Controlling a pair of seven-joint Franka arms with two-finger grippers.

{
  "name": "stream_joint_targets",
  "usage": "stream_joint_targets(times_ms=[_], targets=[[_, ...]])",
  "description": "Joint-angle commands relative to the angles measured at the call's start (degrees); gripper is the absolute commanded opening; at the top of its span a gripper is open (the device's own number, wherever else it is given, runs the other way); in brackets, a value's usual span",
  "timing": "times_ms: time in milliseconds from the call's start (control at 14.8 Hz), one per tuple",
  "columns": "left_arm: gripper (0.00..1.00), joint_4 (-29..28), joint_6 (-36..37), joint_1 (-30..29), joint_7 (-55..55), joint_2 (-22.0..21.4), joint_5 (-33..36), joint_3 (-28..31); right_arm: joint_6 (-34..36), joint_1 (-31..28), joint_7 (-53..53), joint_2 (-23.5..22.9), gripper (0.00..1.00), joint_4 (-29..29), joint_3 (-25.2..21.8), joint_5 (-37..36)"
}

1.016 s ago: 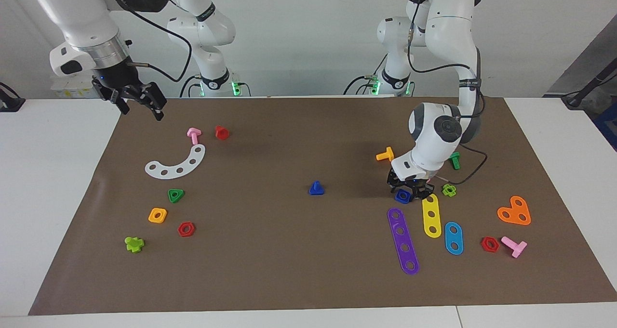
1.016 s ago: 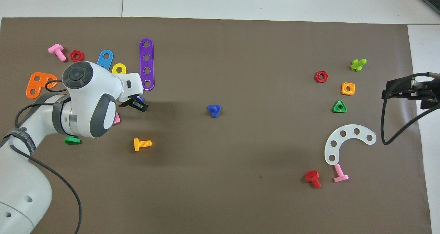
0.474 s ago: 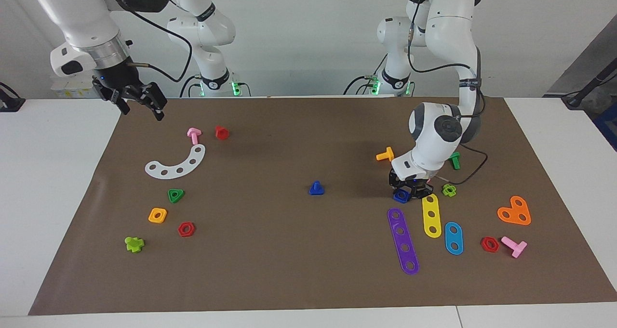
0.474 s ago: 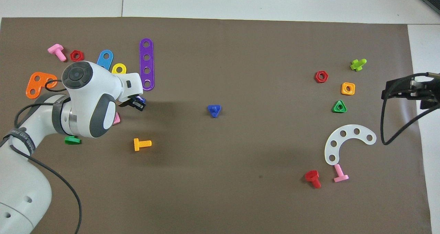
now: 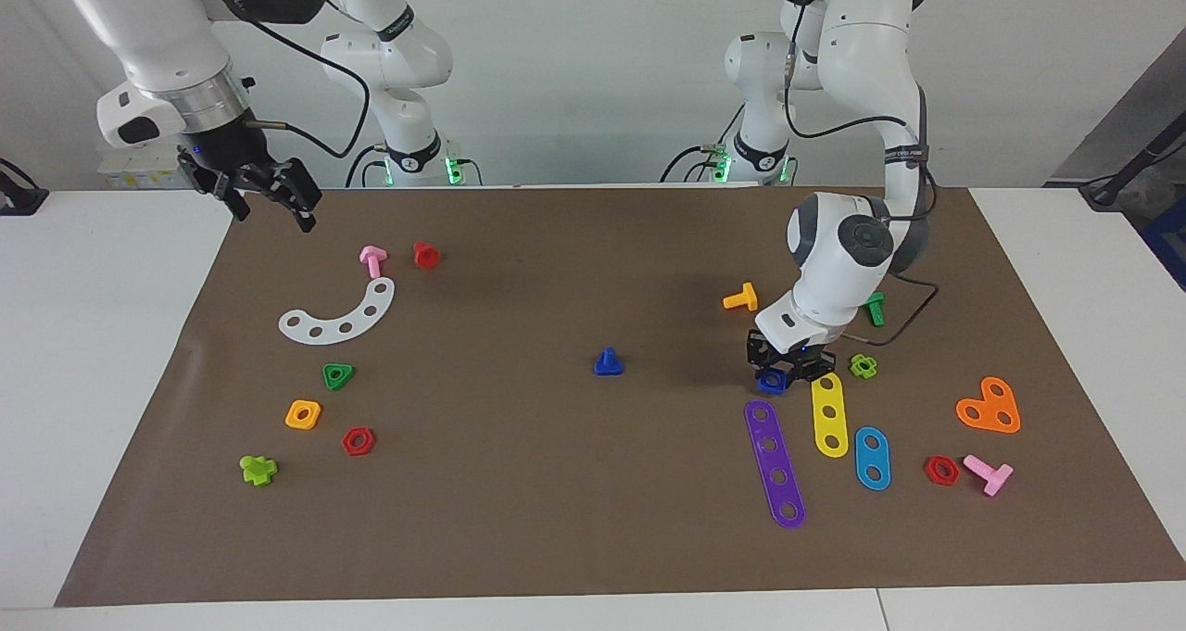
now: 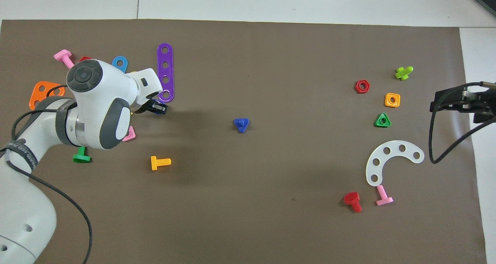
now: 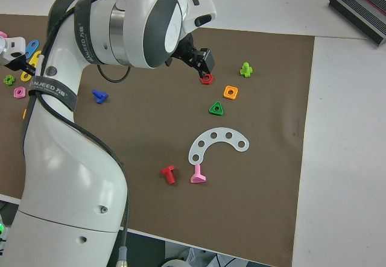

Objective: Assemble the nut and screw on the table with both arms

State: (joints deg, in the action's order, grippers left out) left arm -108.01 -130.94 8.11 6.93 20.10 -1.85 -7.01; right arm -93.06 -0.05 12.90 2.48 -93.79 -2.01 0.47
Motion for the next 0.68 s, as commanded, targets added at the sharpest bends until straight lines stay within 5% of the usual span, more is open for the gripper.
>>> stream_joint_targets(times_ms=[0, 610], targets=[[0.28, 3.59, 5.07, 3.14, -8.31, -0.23, -0.96, 0.86, -0.72, -0.30, 0.64, 0.42, 1.00, -0.78, 0.34, 0.76], [0.25, 14.22, 14.74, 16.40, -36.88, 2.31, -2.18, 0.95, -0.72, -0.21, 0.64, 0.42, 1.00, -0.78, 0.34, 0.76]])
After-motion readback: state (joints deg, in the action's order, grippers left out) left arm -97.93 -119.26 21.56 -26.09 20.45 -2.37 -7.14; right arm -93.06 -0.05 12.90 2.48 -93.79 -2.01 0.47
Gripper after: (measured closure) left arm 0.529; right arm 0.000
